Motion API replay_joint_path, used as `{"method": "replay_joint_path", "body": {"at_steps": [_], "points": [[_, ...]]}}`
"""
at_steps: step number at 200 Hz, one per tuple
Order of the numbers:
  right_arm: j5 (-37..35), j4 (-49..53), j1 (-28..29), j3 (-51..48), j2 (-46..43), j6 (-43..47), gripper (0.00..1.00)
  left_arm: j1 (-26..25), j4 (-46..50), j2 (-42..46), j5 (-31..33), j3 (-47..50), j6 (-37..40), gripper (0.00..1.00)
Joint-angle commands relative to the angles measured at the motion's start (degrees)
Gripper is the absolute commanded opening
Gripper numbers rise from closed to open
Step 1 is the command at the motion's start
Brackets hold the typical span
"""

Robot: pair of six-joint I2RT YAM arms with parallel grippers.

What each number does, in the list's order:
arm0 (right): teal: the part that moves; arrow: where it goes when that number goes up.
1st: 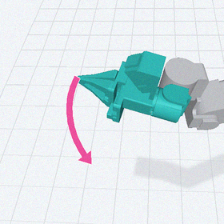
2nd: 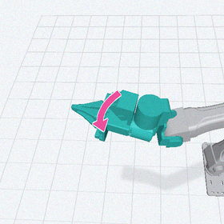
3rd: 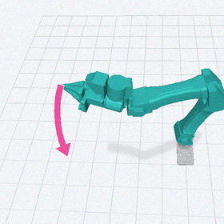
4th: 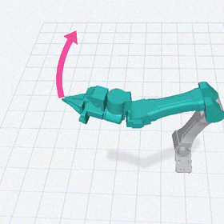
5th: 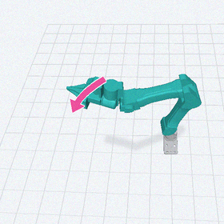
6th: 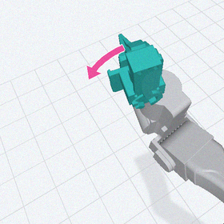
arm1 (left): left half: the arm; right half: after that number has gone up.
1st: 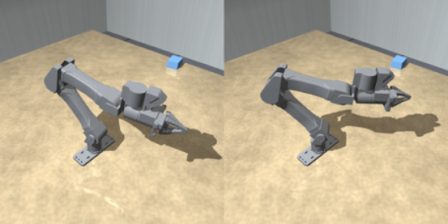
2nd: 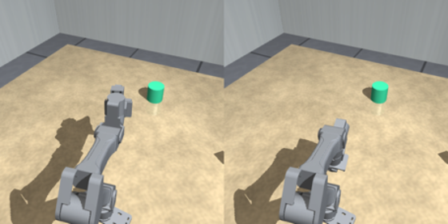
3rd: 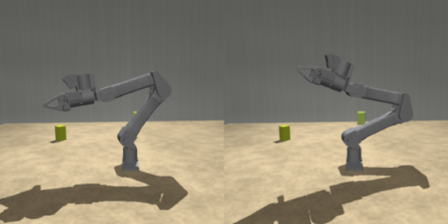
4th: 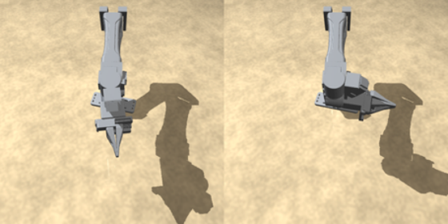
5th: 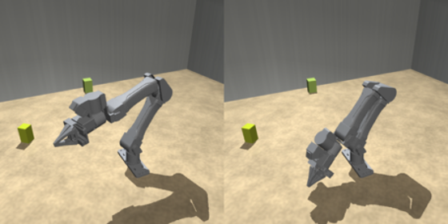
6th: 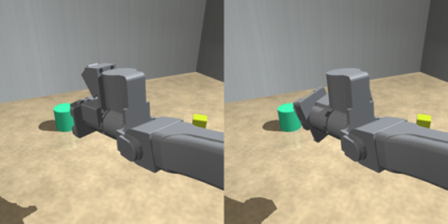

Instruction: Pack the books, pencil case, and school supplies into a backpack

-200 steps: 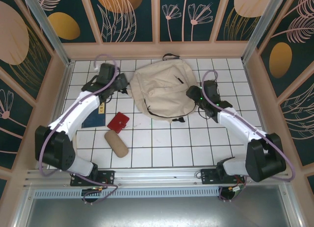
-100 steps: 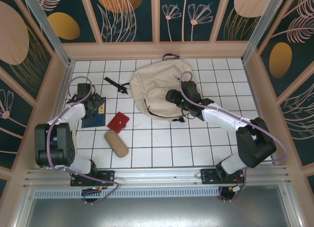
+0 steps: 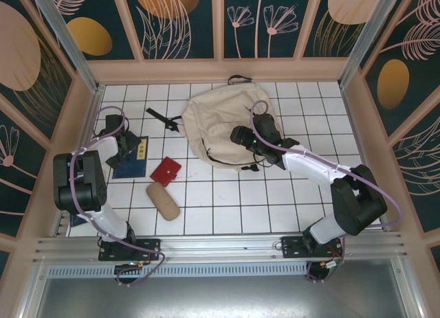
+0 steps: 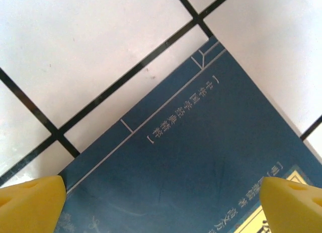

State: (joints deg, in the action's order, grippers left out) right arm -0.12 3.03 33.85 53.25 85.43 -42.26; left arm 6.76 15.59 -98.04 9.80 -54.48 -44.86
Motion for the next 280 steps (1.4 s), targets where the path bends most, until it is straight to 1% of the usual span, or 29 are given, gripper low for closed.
{"method": "replay_joint_path", "body": {"at_steps": [1,32,56,75,86,100,116,143,151,180,203,224,245,265,273,280], "points": [[-0.5,0.2,0.1,0.4,-2.3,1.3,0.76,0.6,1.7,-2.0,4.7,-0.9,0.1,0.99],[-0.3,0.1,0.2,0.4,-2.1,1.3,0.76,0.6,1.0,-3.1,3.6,-1.0,0.3,0.98],[-0.1,0.2,0.2,0.3,-2.0,1.3,0.76,0.6,-0.4,-1.8,2.9,0.3,0.6,0.99],[-0.1,0.1,0.1,0.3,-1.9,1.2,0.76,0.6,-1.1,-2.2,-3.2,0.6,1.3,0.97],[0.0,0.0,0.2,0.3,-1.6,1.2,0.76,0.5,-3.1,-1.6,-7.9,2.0,1.4,0.95],[0.2,-0.2,0.1,0.5,-1.4,1.0,0.76,0.2,-5.5,-0.5,-12.4,3.8,0.7,0.94],[0.6,-0.3,0.2,0.8,-0.7,1.0,0.76,-1.2,-6.0,-0.5,-15.2,4.0,0.4,0.94],[1.7,-0.6,0.3,2.0,0.7,1.0,0.75,-4.2,-6.6,-0.5,-17.9,3.8,-1.5,0.94],[1.8,-0.6,0.4,2.3,1.2,1.1,0.75,-5.1,-7.0,1.1,-18.6,4.0,-2.4,0.94],[2.5,-0.7,1.9,4.4,3.0,2.2,0.74,-8.3,-9.1,2.7,-20.9,6.1,-7.1,0.94],[3.5,-0.4,3.6,7.7,6.1,3.4,0.73,-10.4,-10.7,4.5,-23.0,8.9,-10.4,0.94],[4.7,-0.2,5.7,11.8,10.3,4.4,0.70,-12.4,-11.3,5.4,-25.7,10.7,-12.2,0.94],[6.4,0.3,7.8,16.8,15.8,5.0,0.66,-14.1,-10.6,6.5,-26.5,11.7,-12.7,0.94],[8.8,1.2,9.7,22.0,21.4,5.3,0.58,-15.1,-10.8,8.0,-28.5,13.1,-13.3,0.94],[9.9,1.6,10.4,23.8,23.6,5.3,0.54,-15.1,-10.1,8.8,-29.3,13.1,-12.7,0.94],[11.4,1.6,11.1,25.6,25.2,5.3,0.50,-15.1,-8.4,9.5,-28.7,12.1,-11.3,0.94]]}}
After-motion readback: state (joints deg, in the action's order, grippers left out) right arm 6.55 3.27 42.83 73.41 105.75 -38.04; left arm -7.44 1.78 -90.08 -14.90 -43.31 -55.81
